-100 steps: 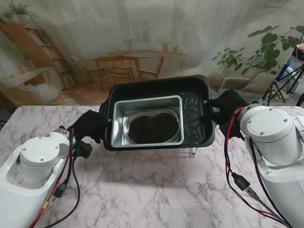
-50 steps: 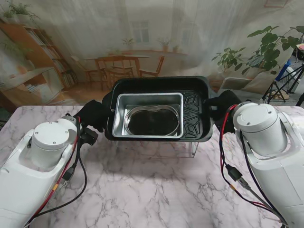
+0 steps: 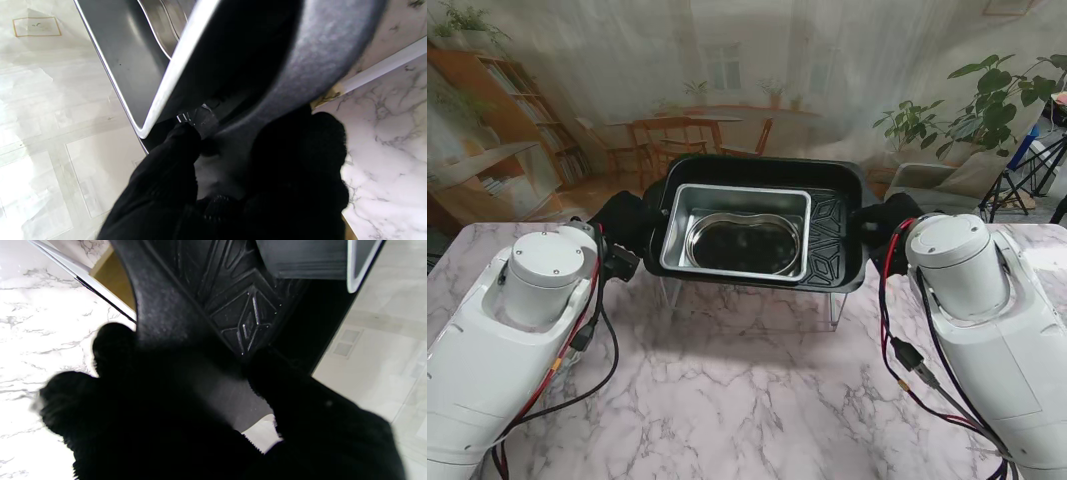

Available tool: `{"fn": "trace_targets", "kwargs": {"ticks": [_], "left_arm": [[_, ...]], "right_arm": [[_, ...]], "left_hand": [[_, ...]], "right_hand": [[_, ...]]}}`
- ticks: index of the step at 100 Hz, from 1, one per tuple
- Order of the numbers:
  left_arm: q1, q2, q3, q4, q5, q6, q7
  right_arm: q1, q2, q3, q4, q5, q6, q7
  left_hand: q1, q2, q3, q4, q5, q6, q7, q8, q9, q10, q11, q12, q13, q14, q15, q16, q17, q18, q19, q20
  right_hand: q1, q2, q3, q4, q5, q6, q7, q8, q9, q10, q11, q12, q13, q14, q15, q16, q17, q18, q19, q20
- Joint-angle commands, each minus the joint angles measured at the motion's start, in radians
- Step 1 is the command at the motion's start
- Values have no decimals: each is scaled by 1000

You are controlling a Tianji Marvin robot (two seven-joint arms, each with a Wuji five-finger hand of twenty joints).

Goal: Stack the baking trays onto the shelf

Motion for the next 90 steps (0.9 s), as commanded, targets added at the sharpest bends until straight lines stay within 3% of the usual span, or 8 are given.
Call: {"fn": "trace_targets", "kwargs": {"ticks": [1, 50, 90], "left_arm": [[-33, -64, 60, -73, -35, -30, -59], [-87, -82, 110, 1, -21, -12, -23], [-134, -112, 131, 62, -40, 9, 42]], "right_arm": [[14, -61, -55, -51, 49, -13, 42], [47, -91, -48, 12, 75, -23, -21], [89, -106, -63, 71, 75, -15, -46]], "left_hand": [[98, 13, 45, 7, 286, -400, 115, 13, 91, -252, 27, 17, 34, -42, 42, 14, 51, -176, 35, -10], [98, 16, 42, 6, 284, -404, 115, 12, 89, -255, 26, 19, 31, -44, 41, 16, 49, -180, 36, -10], [97, 18, 40, 6, 282, -405, 113, 10, 86, -257, 25, 19, 27, -44, 40, 18, 43, -179, 36, -8]], "right_hand": [[28, -17, -2, -24, 113, -671, 5, -19, 115, -407, 40, 16, 11, -77, 24, 9, 9, -60, 11, -10], [33, -10, -16, -29, 101, -680, 14, -25, 104, -414, 42, 14, 12, -80, 3, 4, -7, -64, 1, -7], [35, -1, -29, -28, 89, -693, 15, -41, 86, -421, 34, 7, 9, -77, -34, -7, -33, -71, -12, -2]]}}
